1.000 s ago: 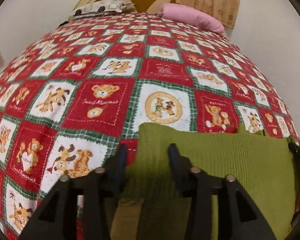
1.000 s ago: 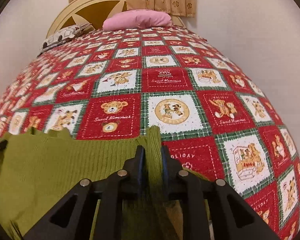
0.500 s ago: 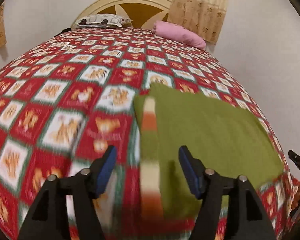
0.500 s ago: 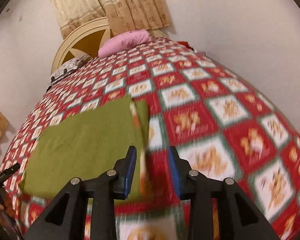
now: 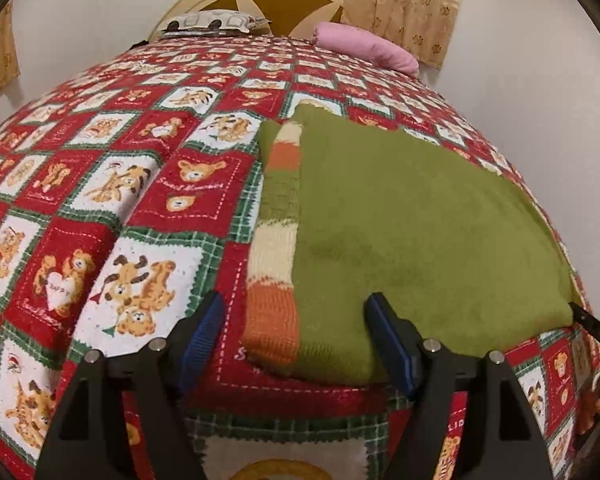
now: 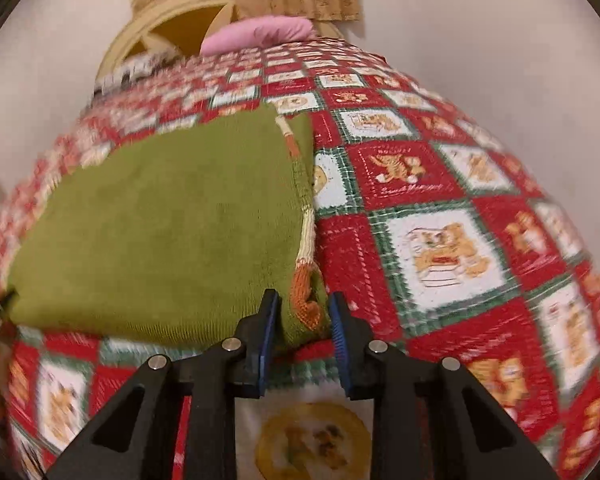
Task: Fold small clothes
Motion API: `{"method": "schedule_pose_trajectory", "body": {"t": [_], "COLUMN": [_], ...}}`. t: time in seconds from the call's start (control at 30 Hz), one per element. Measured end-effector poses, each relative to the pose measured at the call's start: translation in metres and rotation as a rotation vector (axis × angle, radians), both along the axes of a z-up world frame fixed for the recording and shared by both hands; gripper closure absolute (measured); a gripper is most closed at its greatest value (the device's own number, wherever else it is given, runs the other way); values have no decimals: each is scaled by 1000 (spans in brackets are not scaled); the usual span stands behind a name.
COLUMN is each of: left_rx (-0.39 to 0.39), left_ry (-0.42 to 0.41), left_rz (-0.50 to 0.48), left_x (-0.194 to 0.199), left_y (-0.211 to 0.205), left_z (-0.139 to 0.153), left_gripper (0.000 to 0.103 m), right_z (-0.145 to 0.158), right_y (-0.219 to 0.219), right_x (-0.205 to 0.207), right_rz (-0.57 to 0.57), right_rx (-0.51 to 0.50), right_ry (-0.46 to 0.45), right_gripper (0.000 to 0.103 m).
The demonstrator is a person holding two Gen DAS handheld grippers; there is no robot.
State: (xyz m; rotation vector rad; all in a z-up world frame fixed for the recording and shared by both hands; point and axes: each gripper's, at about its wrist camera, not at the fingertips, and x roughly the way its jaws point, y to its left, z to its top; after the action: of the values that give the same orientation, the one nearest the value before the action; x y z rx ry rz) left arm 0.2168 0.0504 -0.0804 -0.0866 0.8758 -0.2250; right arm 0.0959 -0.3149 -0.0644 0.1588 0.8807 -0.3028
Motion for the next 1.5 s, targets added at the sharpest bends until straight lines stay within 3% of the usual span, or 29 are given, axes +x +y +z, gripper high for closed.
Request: {"method": "schedule_pose_trajectory", "body": {"t": [0.07, 0.13, 0.3, 0.4, 0.57, 0.67, 0.77, 0.87, 0.97, 1.07, 1.17, 1.33, 1.5], "left_rx": [21, 16, 28, 39, -57, 26, 48, 116, 145, 103, 5, -87, -191], "left_ry": [-5, -6, -7, -29, -43, -92, -75, -93, -88, -101, -127, -24, -12], "left_rz": [-5, -8, -3, 11, -3, -20, -37, -38, -48, -30, 55, 294, 352], "left_x": [-3, -7, -11, -23, -23, -14, -2, -2, -4, -9, -25, -48, -72], "left_y": [-1, 3, 5, 9, -2, -32, -57, -68, -71, -61, -30, 46, 75], "left_z": [-1, -2, 2, 8, 25, 34, 25, 13, 9, 14, 22, 11, 7], "left_gripper": [27, 27, 27, 26, 26, 26, 24, 20, 15, 15, 14, 13, 13], "right_z": [0, -5, 20, 40, 58, 51, 29, -3, -8, -10, -9, -9, -10], "right_y": [-2, -12, -20, -8, 48, 82, 110, 131, 135, 131, 124, 122, 121], "right_x": [-9, -20, -44, -55, -31, -5, 18, 32, 33, 31, 27, 26, 25], "right_rz": [4, 6, -53, -69, 107, 191, 255, 299, 296, 293, 291, 283, 284], "right_rx": [-24, 20, 100, 19, 13, 51, 114, 59, 36, 69, 118, 142, 156], "right_ry": [19, 12, -74, -140, -198, -198, -158, -67, -69, -86, -110, -120, -126], "right_gripper": [77, 77, 77, 77, 77, 77, 77, 77, 75, 75, 75, 75, 74]}}
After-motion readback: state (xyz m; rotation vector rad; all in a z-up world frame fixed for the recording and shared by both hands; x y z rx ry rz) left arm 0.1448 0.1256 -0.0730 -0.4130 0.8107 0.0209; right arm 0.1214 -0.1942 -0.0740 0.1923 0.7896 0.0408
